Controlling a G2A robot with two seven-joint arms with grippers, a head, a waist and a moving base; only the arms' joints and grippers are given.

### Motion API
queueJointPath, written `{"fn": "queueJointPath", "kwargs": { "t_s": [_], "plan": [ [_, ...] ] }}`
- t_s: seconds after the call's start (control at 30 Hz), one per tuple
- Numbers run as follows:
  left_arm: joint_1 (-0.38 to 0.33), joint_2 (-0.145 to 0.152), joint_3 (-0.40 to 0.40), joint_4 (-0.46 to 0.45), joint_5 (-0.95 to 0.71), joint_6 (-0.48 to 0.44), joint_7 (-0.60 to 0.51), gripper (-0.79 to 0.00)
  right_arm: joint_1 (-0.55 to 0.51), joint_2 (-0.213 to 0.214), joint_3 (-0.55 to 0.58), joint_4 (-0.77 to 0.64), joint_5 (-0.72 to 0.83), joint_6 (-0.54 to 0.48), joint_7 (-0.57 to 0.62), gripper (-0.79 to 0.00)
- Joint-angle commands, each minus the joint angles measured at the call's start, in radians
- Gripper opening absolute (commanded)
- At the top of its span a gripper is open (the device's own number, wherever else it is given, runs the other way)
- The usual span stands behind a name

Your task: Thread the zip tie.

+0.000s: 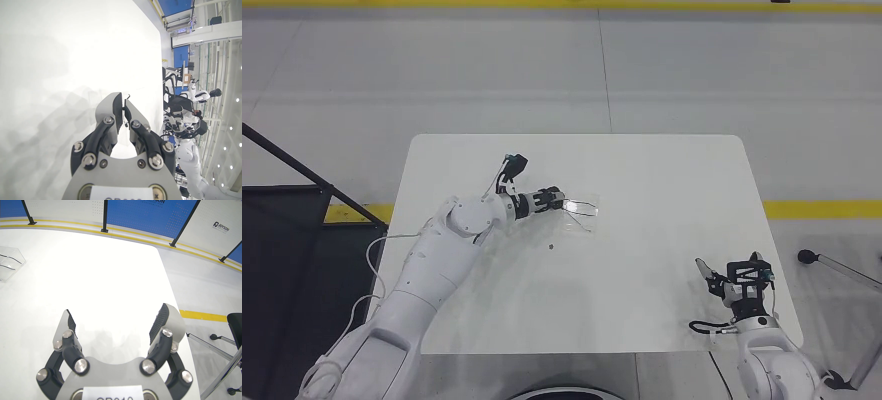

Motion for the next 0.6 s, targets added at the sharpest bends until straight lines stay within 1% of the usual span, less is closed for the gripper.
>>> {"fn": "queueJointPath", "kwargs": {
  "t_s": [0.0, 0.03, 0.27, 0.57],
  "plan": [
    [0.0, -0.001, -0.001, 0.002, -0.005, -0.004, -0.003, -0.767, 0.0, 0.0, 0.0, 0.0, 0.0, 0.0, 0.0, 0.0],
    [0.0, -0.001, -0.001, 0.004, -0.008, -0.006, -0.004, -0.785, 0.0, 0.0, 0.0, 0.0, 0.0, 0.0, 0.0, 0.0],
    [0.008, 0.003, -0.018, -0.002, -0.027, -0.051, -0.011, -0.785, 0.0, 0.0, 0.0, 0.0, 0.0, 0.0, 0.0, 0.0],
    [0.066, 0.026, -0.075, -0.076, -0.064, -0.125, -0.039, -0.785, 0.0, 0.0, 0.0, 0.0, 0.0, 0.0, 0.0, 0.0]
  ]
}}
